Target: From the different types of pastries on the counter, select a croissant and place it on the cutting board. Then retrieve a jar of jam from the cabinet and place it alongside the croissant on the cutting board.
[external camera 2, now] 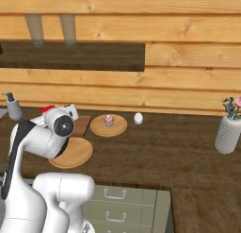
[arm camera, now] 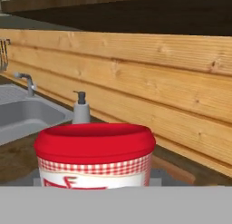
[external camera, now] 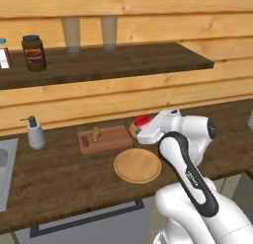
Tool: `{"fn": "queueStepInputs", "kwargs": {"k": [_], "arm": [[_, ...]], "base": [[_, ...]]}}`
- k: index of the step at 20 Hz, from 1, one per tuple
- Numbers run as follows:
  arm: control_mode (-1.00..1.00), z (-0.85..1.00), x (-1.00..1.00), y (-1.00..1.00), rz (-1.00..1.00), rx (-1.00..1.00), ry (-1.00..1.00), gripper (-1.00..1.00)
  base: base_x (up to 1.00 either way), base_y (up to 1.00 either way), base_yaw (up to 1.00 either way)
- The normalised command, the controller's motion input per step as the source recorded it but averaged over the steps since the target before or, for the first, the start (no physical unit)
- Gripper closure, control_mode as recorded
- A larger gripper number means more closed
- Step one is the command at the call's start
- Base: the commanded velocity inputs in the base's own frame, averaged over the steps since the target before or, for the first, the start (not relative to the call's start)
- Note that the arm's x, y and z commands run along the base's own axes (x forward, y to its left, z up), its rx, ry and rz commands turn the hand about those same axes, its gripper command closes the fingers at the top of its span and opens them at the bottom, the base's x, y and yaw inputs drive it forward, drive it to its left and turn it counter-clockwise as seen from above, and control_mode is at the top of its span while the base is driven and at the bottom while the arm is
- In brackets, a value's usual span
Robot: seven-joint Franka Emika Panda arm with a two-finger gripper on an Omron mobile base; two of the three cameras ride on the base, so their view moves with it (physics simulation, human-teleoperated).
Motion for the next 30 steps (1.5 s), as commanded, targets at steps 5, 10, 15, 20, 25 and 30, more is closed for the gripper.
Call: {"fn": "queueStepInputs", "kwargs": {"k": [5, 10, 15, 20, 25, 30], "arm": [[-1.0, -0.31, 0.46, 0.0, 0.0, 0.0, 0.0, 1.0], [-1.0, -0.02, 0.38, 0.12, -0.02, 0.0, 0.0, 1.0], [-1.0, -0.44, 0.41, 0.0, 0.0, 0.0, -0.01, 1.0], [-1.0, -0.46, 0.41, 0.0, 0.0, 0.0, -0.05, 1.0], [-1.0, -0.59, 0.27, 0.02, 0.0, 0.0, -0.13, 1.0], [-1.0, -0.4, 0.34, 0.15, 0.0, 0.0, -0.05, 1.0]], "base": [[0.0, 0.0, 0.0], [0.0, 0.0, 0.0], [0.0, 0.0, 0.0], [0.0, 0.0, 0.0], [0.0, 0.0, 0.0], [0.0, 0.0, 0.0]]}}
